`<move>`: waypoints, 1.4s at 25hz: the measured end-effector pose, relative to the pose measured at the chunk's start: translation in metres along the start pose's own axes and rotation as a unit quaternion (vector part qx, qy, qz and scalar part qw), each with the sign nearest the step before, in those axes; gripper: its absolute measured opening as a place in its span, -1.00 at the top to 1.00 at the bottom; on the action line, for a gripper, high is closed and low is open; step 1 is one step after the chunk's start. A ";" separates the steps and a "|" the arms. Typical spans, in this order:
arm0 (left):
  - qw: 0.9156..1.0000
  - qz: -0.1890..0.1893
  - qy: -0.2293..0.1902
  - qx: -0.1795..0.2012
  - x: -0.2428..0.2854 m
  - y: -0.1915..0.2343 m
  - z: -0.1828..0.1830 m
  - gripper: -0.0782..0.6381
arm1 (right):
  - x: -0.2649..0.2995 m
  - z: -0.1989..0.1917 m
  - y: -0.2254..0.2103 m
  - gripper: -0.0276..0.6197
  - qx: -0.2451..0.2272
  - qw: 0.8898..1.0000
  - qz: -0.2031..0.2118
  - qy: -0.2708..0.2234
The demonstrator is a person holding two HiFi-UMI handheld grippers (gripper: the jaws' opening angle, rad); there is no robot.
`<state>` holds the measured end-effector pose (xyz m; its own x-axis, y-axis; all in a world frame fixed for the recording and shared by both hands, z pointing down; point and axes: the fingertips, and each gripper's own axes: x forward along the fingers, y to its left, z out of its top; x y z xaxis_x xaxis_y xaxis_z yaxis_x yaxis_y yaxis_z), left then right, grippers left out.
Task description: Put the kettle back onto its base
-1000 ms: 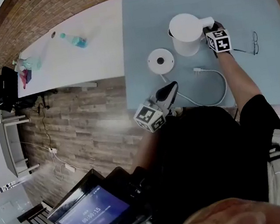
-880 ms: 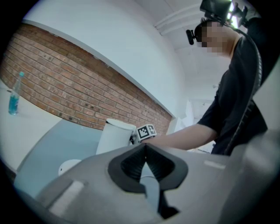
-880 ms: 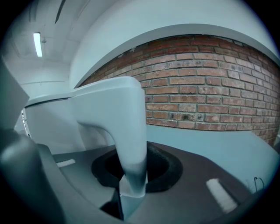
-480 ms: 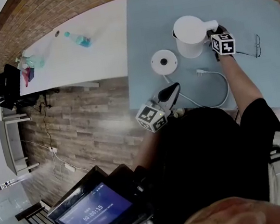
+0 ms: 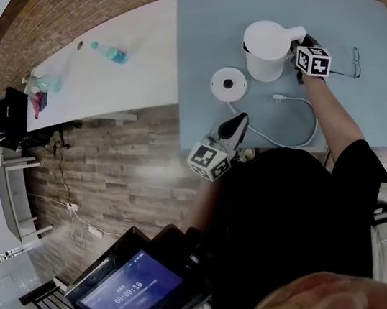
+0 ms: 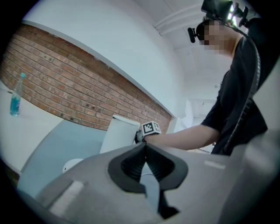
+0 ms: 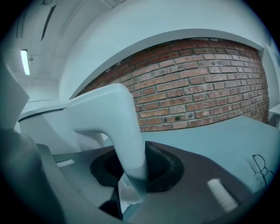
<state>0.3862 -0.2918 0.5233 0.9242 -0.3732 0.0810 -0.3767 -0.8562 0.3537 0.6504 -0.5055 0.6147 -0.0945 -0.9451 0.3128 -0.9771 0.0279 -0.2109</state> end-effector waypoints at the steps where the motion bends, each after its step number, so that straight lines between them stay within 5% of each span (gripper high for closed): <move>1: 1.000 -0.001 0.001 -0.001 -0.001 0.000 -0.002 0.77 | -0.003 0.005 0.003 0.60 0.004 1.000 0.003 -0.006; 12: 1.000 -0.012 -0.017 0.007 -0.004 -0.004 0.006 0.77 | -0.016 0.051 0.035 0.59 0.010 0.998 0.035 -0.052; 35: 0.998 0.049 -0.029 0.002 -0.069 0.022 0.012 0.77 | 0.017 0.012 0.155 0.56 0.018 0.991 0.128 -0.030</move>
<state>0.3136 -0.2892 0.5146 0.8778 -0.4751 0.0616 -0.4656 -0.8156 0.3436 0.4999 -0.5212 0.5760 -0.3257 -0.9265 0.1888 -0.9150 0.2585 -0.3098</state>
